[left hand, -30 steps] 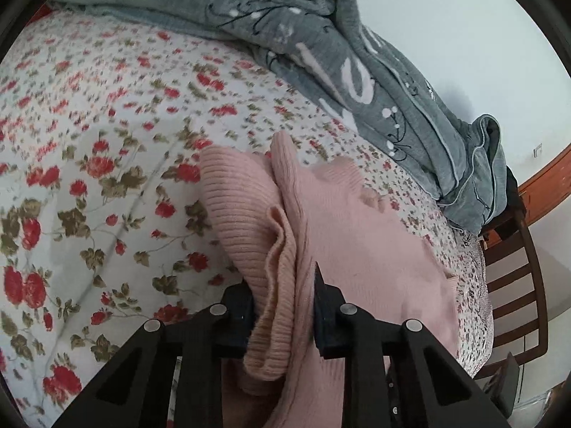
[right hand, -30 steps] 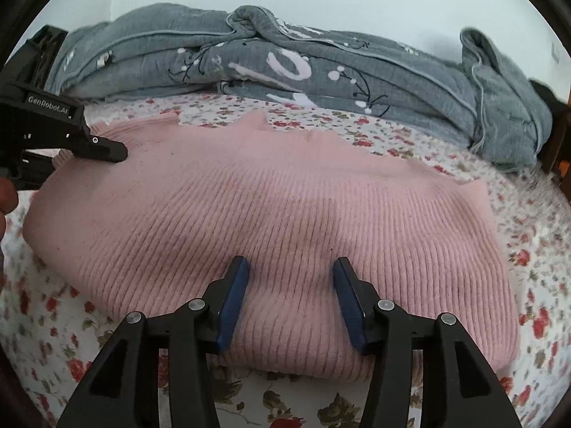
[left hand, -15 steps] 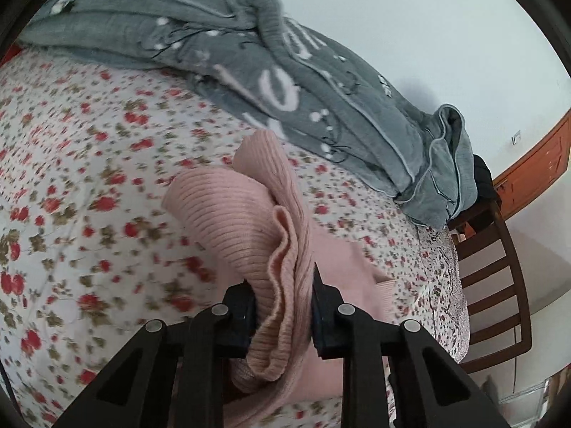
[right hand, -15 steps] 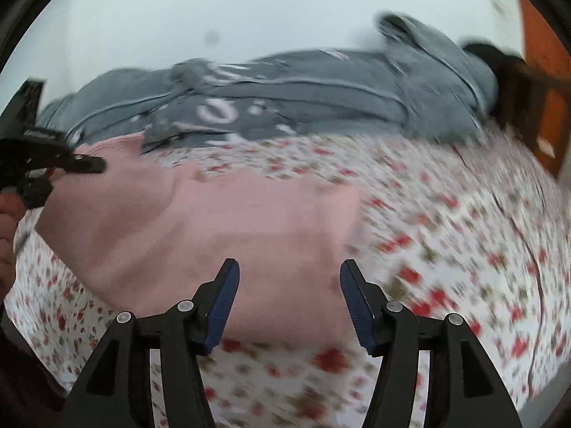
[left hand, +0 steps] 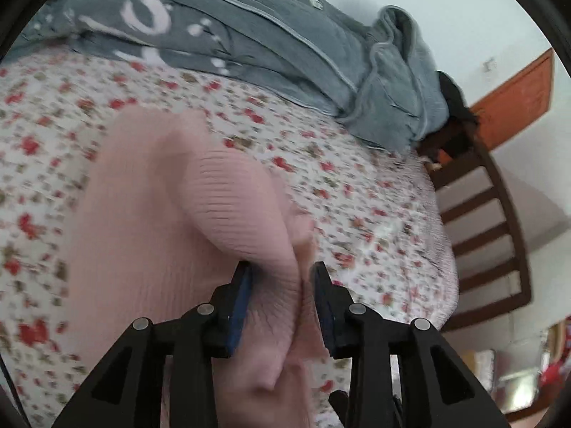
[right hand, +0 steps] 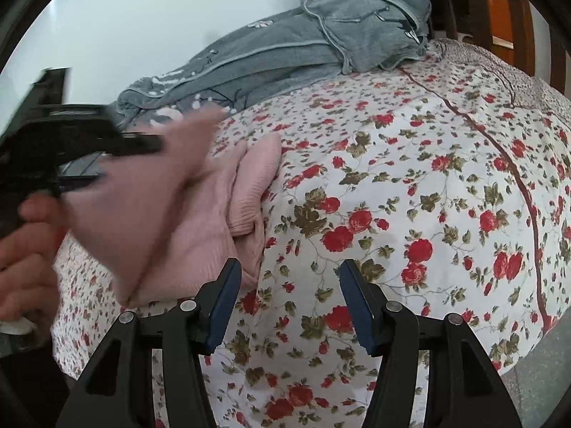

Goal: Fold small clothes

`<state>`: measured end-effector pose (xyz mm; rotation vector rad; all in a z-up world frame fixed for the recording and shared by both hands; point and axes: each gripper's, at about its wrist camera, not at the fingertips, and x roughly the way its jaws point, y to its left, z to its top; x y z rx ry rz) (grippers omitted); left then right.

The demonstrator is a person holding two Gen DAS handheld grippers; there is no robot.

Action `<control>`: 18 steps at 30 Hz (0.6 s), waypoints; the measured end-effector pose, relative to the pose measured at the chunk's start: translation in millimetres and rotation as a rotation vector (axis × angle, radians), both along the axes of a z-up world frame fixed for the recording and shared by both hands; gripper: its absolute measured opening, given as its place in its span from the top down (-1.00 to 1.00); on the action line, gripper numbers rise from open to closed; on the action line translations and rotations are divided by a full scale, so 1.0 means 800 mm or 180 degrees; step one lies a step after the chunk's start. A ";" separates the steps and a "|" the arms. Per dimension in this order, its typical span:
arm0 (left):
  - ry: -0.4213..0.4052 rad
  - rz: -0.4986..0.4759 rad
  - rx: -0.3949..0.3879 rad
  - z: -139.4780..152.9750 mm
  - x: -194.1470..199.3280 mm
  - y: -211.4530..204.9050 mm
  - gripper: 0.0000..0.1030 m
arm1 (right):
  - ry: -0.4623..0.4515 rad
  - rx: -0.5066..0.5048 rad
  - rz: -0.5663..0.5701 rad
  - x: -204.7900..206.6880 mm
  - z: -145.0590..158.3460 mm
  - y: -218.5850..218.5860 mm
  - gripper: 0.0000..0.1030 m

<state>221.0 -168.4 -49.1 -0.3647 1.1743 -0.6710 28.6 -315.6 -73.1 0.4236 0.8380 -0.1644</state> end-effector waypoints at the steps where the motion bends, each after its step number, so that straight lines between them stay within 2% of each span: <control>1: -0.0007 -0.0029 -0.0098 0.002 0.000 0.006 0.30 | -0.0046 0.0003 0.0015 -0.002 0.004 -0.001 -0.12; 4: -0.0191 0.0020 -0.0218 0.018 -0.004 0.034 0.02 | -0.0192 0.0079 0.0114 -0.003 0.015 0.002 -0.12; 8: -0.0476 0.0237 -0.0035 0.032 -0.007 0.091 -0.03 | -0.0335 0.0301 0.0256 0.011 0.026 0.009 -0.12; 14: -0.0534 0.0543 0.0227 0.005 -0.007 0.167 -0.05 | -0.0537 0.0853 0.0341 0.051 0.045 0.021 -0.12; 15: -0.0496 0.0582 0.0241 -0.002 -0.007 0.178 -0.05 | -0.0553 0.0849 0.0368 0.060 0.048 0.026 -0.15; 18: -0.0358 0.0668 0.0197 -0.022 -0.006 0.202 -0.05 | -0.0377 0.0496 0.0396 0.094 0.044 0.056 -0.21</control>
